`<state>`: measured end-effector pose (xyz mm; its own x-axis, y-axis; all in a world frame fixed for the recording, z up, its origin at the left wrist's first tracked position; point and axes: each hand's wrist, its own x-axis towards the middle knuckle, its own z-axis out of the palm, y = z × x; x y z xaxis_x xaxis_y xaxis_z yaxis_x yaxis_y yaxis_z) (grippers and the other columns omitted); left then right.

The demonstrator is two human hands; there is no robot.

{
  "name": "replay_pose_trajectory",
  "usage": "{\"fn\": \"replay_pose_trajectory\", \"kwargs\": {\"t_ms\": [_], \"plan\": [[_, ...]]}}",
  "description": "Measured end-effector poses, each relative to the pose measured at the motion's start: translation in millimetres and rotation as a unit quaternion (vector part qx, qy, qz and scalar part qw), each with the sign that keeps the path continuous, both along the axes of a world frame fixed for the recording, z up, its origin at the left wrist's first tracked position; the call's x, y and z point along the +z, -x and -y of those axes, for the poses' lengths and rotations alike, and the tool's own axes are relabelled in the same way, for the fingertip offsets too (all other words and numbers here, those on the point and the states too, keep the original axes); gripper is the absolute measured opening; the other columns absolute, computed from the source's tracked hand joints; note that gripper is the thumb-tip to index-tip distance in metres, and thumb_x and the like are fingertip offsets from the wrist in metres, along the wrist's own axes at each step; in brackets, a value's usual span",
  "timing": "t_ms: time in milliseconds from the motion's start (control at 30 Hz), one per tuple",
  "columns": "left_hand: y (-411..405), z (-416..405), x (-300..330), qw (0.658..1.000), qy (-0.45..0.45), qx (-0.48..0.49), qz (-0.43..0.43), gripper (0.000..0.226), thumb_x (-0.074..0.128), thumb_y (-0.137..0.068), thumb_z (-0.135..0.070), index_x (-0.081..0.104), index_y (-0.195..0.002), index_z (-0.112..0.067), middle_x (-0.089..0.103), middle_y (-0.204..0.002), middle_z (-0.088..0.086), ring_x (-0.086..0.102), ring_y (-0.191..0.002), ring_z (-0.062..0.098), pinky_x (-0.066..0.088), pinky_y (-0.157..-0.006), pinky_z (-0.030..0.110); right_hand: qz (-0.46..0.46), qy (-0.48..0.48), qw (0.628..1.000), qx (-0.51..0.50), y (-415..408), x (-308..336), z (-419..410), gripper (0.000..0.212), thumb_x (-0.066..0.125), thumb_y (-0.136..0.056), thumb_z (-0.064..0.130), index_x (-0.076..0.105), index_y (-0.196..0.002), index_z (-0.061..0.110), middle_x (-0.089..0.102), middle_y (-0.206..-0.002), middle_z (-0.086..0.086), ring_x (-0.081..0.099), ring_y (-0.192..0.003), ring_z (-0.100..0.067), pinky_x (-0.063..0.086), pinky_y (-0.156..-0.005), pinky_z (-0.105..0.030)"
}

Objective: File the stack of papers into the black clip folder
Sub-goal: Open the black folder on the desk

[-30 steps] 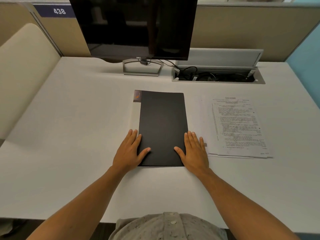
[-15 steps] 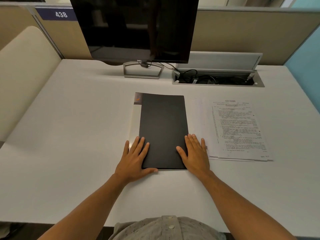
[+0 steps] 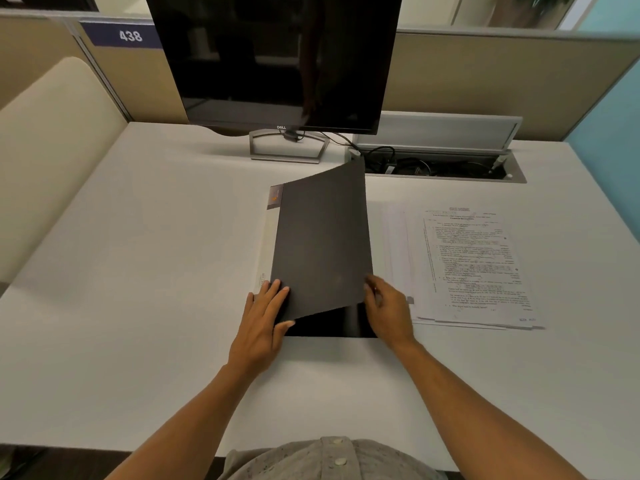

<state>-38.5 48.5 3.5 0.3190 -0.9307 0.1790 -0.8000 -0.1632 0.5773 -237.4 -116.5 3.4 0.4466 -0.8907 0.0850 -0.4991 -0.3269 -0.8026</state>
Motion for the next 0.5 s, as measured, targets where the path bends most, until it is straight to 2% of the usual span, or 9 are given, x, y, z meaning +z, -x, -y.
{"fn": "replay_pose_trajectory", "kwargs": {"t_ms": [67, 133, 167, 233, 267, 333, 400, 500], "plan": [[1, -2, 0, 0.995, 0.054, 0.032, -0.078, 0.064, 0.017, -0.099, -0.055, 0.031, -0.146, -0.014, 0.033, -0.154, 0.007, 0.027, -0.145, 0.022, 0.016, -0.120, 0.041, -0.051, 0.025, 0.996, 0.067, -5, -8, -6, 0.037, 0.055, -0.096, 0.021, 0.055, -0.132, 0.013, 0.062, -0.128, -0.004, 0.058, -0.115, -0.018, 0.039, -0.097, -0.022], [4, -5, -1, 0.977, 0.102, 0.090, -0.162, 0.058, 0.023, -0.101, -0.047, 0.038, -0.144, -0.012, 0.043, -0.149, 0.010, 0.038, -0.139, 0.020, 0.027, -0.117, 0.034, -0.101, 0.058, 0.987, 0.112, -10, -13, -11, 0.041, 0.056, -0.094, 0.023, 0.052, -0.134, 0.011, 0.056, -0.136, -0.009, 0.051, -0.125, -0.024, 0.031, -0.105, -0.024], [6, -6, 0, 0.965, 0.117, 0.131, -0.194, 0.054, 0.026, -0.102, -0.041, 0.042, -0.142, -0.009, 0.049, -0.143, 0.010, 0.045, -0.133, 0.020, 0.035, -0.112, 0.032, -0.127, 0.075, 0.982, 0.120, -11, -15, -12, 0.043, 0.056, -0.095, 0.026, 0.051, -0.135, 0.011, 0.052, -0.139, -0.009, 0.047, -0.129, -0.026, 0.027, -0.108, -0.025], [10, -5, 2, 0.935, 0.134, 0.229, -0.234, 0.051, 0.026, -0.100, -0.040, 0.051, -0.129, -0.005, 0.061, -0.119, 0.009, 0.058, -0.107, 0.019, 0.048, -0.094, 0.031, -0.161, 0.091, 0.976, 0.118, -12, -18, -15, 0.046, 0.051, -0.097, 0.031, 0.048, -0.138, 0.011, 0.046, -0.146, -0.008, 0.038, -0.136, -0.025, 0.020, -0.113, -0.029], [11, -5, 4, 0.918, 0.144, 0.275, -0.249, 0.051, 0.025, -0.099, -0.045, 0.053, -0.118, -0.007, 0.061, -0.103, 0.005, 0.058, -0.091, 0.016, 0.049, -0.082, 0.029, -0.169, 0.092, 0.974, 0.116, -12, -19, -16, 0.047, 0.049, -0.098, 0.033, 0.047, -0.140, 0.011, 0.043, -0.148, -0.007, 0.035, -0.139, -0.024, 0.018, -0.115, -0.030], [10, -4, 7, 0.888, 0.161, 0.342, -0.263, 0.046, 0.023, -0.098, -0.051, 0.049, -0.097, -0.013, 0.051, -0.077, -0.001, 0.049, -0.069, 0.011, 0.041, -0.065, 0.023, -0.178, 0.093, 0.973, 0.118, -12, -20, -16, 0.048, 0.047, -0.099, 0.034, 0.045, -0.141, 0.012, 0.040, -0.150, -0.006, 0.032, -0.141, -0.023, 0.016, -0.117, -0.032], [7, -5, 7, 0.869, 0.155, 0.391, -0.260, 0.043, 0.022, -0.100, -0.049, 0.045, -0.088, -0.015, 0.044, -0.067, -0.002, 0.044, -0.061, 0.011, 0.036, -0.060, 0.020, -0.181, 0.101, 0.971, 0.120, -13, -18, -15, 0.047, 0.047, -0.098, 0.033, 0.047, -0.139, 0.011, 0.043, -0.149, -0.007, 0.034, -0.140, -0.023, 0.019, -0.117, -0.033], [4, -8, 6, 0.849, 0.126, 0.439, -0.265, 0.039, 0.025, -0.102, -0.042, 0.046, -0.084, -0.014, 0.046, -0.066, 0.000, 0.047, -0.061, 0.012, 0.038, -0.060, 0.018, -0.185, 0.107, 0.970, 0.112, -16, -16, -14, 0.043, 0.050, -0.097, 0.029, 0.051, -0.135, 0.009, 0.049, -0.143, -0.009, 0.041, -0.134, -0.027, 0.026, -0.114, -0.037]]}}
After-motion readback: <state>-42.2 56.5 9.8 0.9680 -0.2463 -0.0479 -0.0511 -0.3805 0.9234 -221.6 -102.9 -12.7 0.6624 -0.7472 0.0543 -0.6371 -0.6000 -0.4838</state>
